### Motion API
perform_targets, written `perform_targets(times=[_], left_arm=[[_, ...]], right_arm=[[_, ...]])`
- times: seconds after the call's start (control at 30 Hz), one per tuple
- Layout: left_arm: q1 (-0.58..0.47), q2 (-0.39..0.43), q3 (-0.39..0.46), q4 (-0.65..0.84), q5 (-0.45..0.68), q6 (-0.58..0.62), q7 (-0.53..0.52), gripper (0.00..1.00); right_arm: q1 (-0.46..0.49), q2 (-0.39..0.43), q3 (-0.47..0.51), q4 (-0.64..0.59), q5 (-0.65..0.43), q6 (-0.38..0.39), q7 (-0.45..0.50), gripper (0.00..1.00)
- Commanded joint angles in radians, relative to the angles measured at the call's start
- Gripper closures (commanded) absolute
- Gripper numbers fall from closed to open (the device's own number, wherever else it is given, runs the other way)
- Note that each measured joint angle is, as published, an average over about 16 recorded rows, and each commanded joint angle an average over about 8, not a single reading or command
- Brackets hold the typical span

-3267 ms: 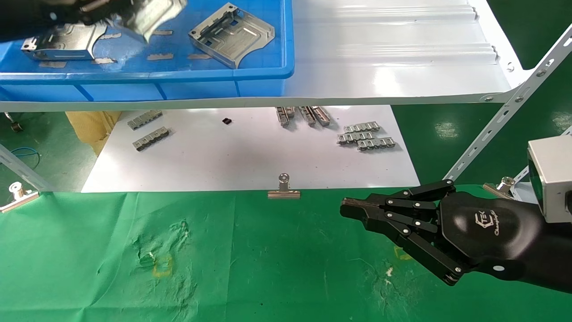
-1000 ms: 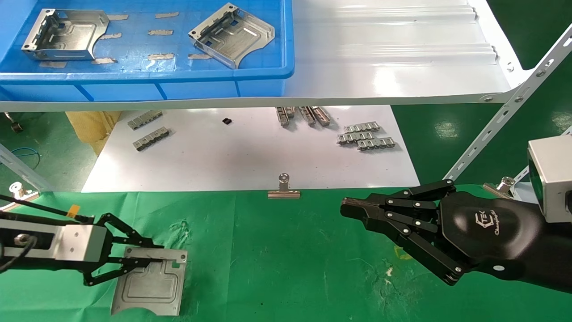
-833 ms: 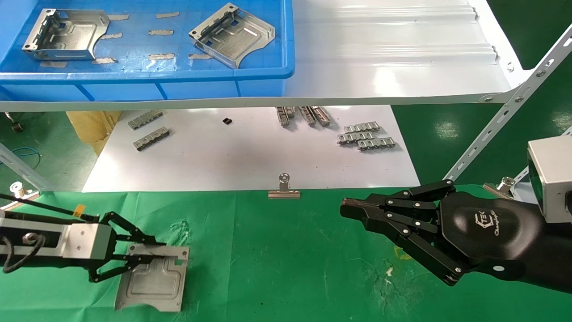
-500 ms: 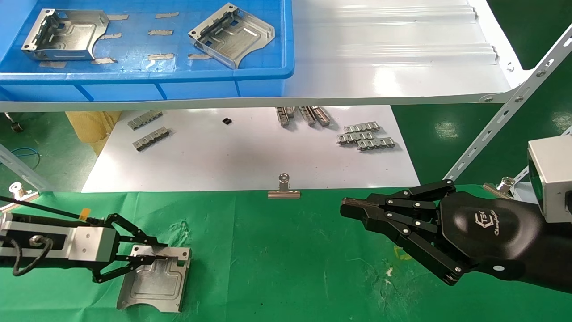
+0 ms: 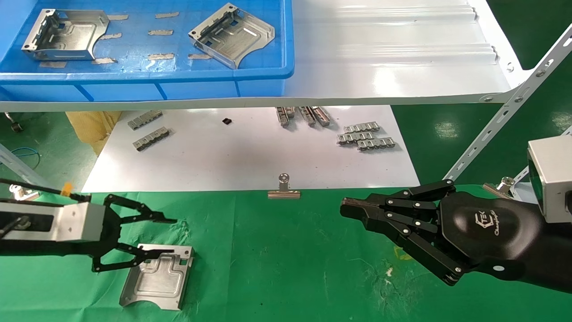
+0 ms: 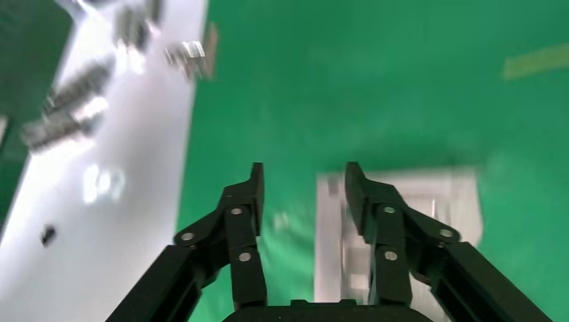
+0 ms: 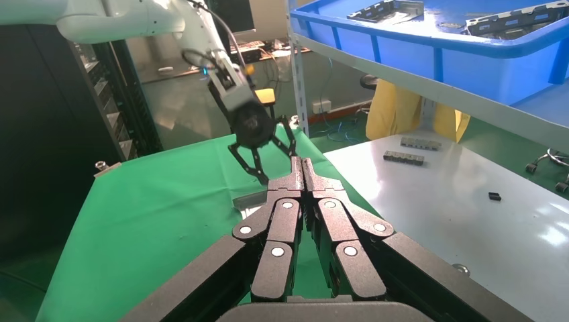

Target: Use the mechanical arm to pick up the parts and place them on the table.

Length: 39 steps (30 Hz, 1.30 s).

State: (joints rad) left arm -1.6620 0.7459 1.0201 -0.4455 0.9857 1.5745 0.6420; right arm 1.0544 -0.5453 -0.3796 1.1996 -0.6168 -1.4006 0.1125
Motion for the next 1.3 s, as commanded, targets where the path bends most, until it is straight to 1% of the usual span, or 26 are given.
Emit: perform_targets(times=[0.03, 0.07, 0.17, 0.27, 0.3, 0.33, 1.3], left_arm=[[0.002, -0.010, -0.007, -0.022, -0.039, 0.028, -0.029, 0.00], [0.011, -0.024, -0.001, -0.056, -0.070, 0.029, -0.061, 0.00], [0.031, -0.059, 0.013, -0.141, -0.146, 0.033, -0.145, 0.00], [0.049, -0.076, 0.004, -0.186, -0.182, 0.034, -0.198, 0.00], [0.055, -0.077, -0.004, -0.194, -0.184, 0.034, -0.210, 0.00], [0.062, -0.076, -0.015, -0.200, -0.182, 0.034, -0.218, 0.00], [0.327, -0.104, -0.383, -0.519, -0.216, -0.022, -0.525, 0.00]], right_arm=[[0.000, 0.000, 0.000, 0.000, 0.000, 0.000, 0.000, 0.98], [0.000, 0.000, 0.000, 0.000, 0.000, 0.000, 0.000, 0.88], [0.000, 0.000, 0.000, 0.000, 0.000, 0.000, 0.000, 0.50], [0.000, 0.000, 0.000, 0.000, 0.000, 0.000, 0.000, 0.13], [0.000, 0.000, 0.000, 0.000, 0.000, 0.000, 0.000, 0.02], [0.000, 0.000, 0.000, 0.000, 0.000, 0.000, 0.000, 0.00], [0.000, 0.000, 0.000, 0.000, 0.000, 0.000, 0.000, 0.00]])
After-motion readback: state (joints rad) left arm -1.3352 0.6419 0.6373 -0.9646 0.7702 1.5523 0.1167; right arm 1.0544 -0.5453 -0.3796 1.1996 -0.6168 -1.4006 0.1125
